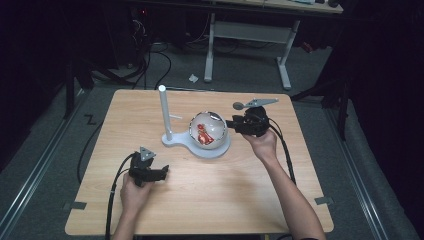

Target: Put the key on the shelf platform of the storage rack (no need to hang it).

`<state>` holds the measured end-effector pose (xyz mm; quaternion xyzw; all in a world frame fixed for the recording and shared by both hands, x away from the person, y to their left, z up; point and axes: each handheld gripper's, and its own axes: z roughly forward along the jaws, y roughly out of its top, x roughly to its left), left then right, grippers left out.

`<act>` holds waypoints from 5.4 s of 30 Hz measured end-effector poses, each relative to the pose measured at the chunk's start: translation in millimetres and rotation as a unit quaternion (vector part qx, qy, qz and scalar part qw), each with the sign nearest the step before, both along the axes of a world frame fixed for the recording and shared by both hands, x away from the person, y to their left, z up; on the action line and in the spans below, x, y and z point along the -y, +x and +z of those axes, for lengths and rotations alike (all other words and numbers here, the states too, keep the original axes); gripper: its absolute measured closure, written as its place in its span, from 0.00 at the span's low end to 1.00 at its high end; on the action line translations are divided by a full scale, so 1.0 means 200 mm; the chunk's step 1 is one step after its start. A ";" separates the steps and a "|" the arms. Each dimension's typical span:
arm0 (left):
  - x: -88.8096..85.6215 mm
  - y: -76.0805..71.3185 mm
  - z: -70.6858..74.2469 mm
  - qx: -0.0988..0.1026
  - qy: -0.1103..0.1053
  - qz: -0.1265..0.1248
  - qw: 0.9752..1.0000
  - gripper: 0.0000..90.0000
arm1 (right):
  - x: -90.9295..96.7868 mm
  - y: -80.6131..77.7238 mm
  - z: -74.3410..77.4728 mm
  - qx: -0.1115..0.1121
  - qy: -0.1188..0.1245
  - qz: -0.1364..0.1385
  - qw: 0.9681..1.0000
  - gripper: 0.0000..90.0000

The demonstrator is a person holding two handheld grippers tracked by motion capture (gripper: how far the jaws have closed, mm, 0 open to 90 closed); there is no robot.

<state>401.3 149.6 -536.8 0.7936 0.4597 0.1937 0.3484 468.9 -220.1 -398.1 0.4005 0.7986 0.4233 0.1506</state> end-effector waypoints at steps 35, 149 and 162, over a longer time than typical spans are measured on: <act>0.00 0.00 0.00 0.000 0.000 0.000 1.000 0.19 | 0.26 -0.18 0.09 0.025 0.018 -0.044 0.999 0.66; 0.00 0.00 0.00 0.000 0.000 0.000 1.000 0.19 | 0.46 -0.54 -0.51 -0.035 0.051 -0.118 0.991 0.56; 0.00 0.00 0.00 0.000 0.000 0.001 1.000 0.19 | 0.43 -0.52 -0.59 -0.034 0.009 -0.135 0.990 0.51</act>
